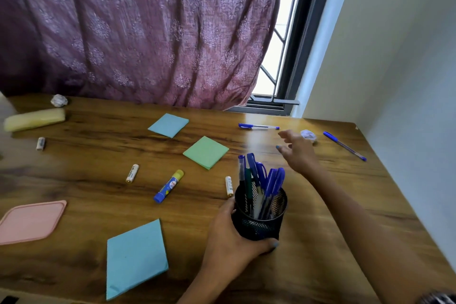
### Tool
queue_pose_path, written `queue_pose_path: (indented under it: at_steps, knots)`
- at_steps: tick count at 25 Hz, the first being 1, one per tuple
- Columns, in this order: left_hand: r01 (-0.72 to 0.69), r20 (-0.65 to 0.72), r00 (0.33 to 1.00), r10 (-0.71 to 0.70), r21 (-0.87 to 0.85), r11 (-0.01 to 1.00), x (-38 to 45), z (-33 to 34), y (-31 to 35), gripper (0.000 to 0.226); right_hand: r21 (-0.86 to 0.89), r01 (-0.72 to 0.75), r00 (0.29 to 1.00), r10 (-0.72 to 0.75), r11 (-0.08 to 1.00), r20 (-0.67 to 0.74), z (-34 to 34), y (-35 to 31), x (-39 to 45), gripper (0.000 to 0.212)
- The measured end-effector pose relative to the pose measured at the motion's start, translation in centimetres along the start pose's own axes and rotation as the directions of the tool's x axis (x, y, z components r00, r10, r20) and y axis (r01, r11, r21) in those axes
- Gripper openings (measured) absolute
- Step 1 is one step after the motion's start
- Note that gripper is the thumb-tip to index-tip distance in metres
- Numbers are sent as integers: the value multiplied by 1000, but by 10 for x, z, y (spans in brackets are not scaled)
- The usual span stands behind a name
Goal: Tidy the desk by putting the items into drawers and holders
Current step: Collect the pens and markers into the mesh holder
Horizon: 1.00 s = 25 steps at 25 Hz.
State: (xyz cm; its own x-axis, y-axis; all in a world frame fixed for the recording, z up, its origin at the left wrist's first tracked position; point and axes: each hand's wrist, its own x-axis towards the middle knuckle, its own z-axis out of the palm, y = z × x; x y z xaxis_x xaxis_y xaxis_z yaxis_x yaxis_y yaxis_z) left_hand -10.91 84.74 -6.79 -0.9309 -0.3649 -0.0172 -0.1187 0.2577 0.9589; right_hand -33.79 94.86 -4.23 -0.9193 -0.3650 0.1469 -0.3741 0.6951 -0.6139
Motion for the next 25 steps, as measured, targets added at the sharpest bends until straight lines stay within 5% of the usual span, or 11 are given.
queue_pose_path:
  at_steps: [3,7,14,16,18,19,21,22,25]
  knots:
    - [-12,-26,1000,11,-36,999,17,-12,0,75,-202,17,984,19,979,176,44,9,45,61]
    - [-7,-77,997,6,-14,1000,44,-23,-3,73,-339,43,982,23,940,188,79,9,88,65]
    - [-50,-82,995,50,-1,999,52,-26,-7,71,-557,122,990,-57,822,132,79,-1,115,36]
    - [-61,-75,995,61,1,998,51,-26,-4,71,-554,68,988,19,830,151,67,-4,108,26]
    - [-62,-71,996,62,0,998,50,-24,-2,71,-307,-63,989,102,950,112,46,-11,100,28]
    - [-60,-73,996,60,4,998,50,-23,0,71,-26,-139,985,141,990,96,31,-18,94,33]
    - [-59,-90,994,60,13,998,48,-20,2,71,522,-137,990,121,842,66,-11,-40,69,49]
    - [-52,-96,994,53,19,998,47,-18,2,72,660,-62,998,66,748,18,-35,-52,51,57]
    - [-28,-106,994,30,14,1000,47,-13,6,70,630,178,983,-114,756,-142,-85,-81,-5,65]
